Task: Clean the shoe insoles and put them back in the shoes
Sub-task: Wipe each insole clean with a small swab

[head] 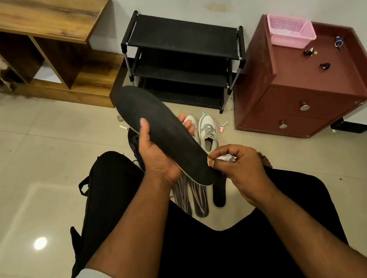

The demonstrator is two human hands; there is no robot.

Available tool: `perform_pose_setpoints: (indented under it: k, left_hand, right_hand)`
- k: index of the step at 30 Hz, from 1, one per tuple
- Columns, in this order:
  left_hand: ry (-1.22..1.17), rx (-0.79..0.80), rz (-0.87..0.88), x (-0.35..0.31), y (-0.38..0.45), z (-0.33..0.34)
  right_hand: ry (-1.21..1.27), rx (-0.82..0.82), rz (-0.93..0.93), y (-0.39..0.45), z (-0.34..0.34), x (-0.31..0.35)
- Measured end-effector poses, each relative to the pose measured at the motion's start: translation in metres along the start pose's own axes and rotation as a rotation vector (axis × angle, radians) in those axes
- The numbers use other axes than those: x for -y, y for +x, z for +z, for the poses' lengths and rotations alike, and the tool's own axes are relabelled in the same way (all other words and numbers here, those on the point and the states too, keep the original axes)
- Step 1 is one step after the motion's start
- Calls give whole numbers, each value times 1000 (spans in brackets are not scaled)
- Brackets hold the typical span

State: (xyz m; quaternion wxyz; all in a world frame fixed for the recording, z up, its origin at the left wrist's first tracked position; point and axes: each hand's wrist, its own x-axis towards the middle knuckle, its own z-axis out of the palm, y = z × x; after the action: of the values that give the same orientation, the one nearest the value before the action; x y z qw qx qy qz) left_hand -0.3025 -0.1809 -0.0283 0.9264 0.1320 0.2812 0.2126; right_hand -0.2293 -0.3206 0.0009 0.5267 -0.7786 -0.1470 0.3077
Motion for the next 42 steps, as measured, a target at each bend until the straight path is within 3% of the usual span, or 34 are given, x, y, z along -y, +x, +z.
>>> perform_pose_setpoints:
  k: [3, 7, 13, 19, 25, 31, 36, 42]
  left_hand:
    - [-97, -28, 24, -9, 4, -3]
    - [-77, -44, 42, -1, 0, 5]
    - [-13, -60, 14, 3, -3, 6]
    - [-23, -27, 1, 2, -12, 17]
    - [-1, -23, 23, 4, -11, 17]
    - [6, 50, -35, 11, -6, 9]
    - [58, 6, 1, 14, -3, 8]
    - [57, 67, -57, 16, -6, 12]
  right_hand:
    - [-161, 26, -73, -2, 4, 0]
    - [-619, -111, -331, -1, 11, 2]
    - [-623, 82, -607, -10, 37, 12]
    - [-728, -64, -512, 12, 30, 13]
    - [-689, 149, -613, -6, 44, 15]
    - [-686, 7, -439, 17, 19, 9]
    - [-596, 119, -553, -1, 33, 13]
    - [-695, -14, -441, 22, 19, 12]
